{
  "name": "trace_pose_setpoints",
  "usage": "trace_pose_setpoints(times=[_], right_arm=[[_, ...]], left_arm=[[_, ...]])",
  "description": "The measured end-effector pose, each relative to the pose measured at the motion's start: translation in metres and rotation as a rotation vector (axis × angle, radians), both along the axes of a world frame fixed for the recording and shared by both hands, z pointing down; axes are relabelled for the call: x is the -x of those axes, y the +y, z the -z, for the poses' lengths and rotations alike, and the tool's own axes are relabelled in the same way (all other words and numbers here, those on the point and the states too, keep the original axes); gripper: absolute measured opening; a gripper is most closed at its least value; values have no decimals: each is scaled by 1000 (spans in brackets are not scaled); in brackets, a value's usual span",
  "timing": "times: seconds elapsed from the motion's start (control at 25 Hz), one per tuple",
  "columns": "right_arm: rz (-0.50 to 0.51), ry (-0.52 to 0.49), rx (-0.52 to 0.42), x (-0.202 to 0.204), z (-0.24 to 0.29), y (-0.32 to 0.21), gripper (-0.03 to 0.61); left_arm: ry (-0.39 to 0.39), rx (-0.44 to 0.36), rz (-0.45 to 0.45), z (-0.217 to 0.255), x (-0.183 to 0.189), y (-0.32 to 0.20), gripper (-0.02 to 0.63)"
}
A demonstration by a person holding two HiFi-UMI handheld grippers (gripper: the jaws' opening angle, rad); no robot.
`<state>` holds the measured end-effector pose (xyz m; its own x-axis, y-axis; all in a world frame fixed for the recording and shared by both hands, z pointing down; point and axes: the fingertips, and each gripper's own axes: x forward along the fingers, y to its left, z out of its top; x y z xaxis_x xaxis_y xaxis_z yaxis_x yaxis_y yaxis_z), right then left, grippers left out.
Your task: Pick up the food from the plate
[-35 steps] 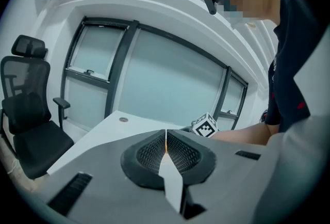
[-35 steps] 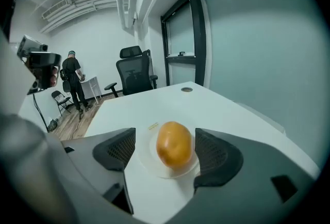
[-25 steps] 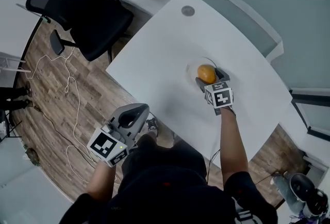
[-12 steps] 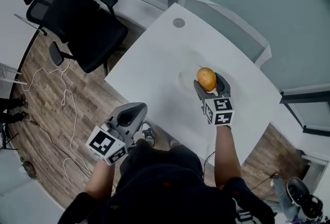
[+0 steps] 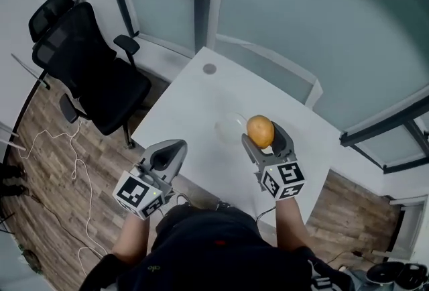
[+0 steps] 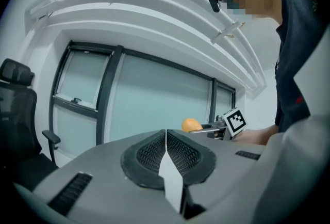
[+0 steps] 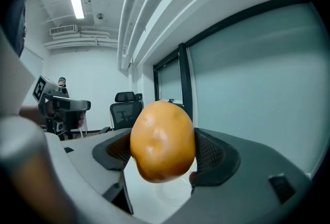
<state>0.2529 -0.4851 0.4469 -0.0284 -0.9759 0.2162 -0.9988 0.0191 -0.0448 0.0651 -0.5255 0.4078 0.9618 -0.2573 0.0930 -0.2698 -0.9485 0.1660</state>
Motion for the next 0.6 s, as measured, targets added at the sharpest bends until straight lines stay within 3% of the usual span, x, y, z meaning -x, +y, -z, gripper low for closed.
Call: trace_pose_setpoints(times=[0.28, 0.6], right_arm=[[-28, 104, -180, 22, 86, 44, 370], [-93, 152, -260, 22, 132, 71, 370]], left_arm=[[11, -148, -13, 43, 3, 1, 28], [61, -189, -66, 71, -5, 9, 28]])
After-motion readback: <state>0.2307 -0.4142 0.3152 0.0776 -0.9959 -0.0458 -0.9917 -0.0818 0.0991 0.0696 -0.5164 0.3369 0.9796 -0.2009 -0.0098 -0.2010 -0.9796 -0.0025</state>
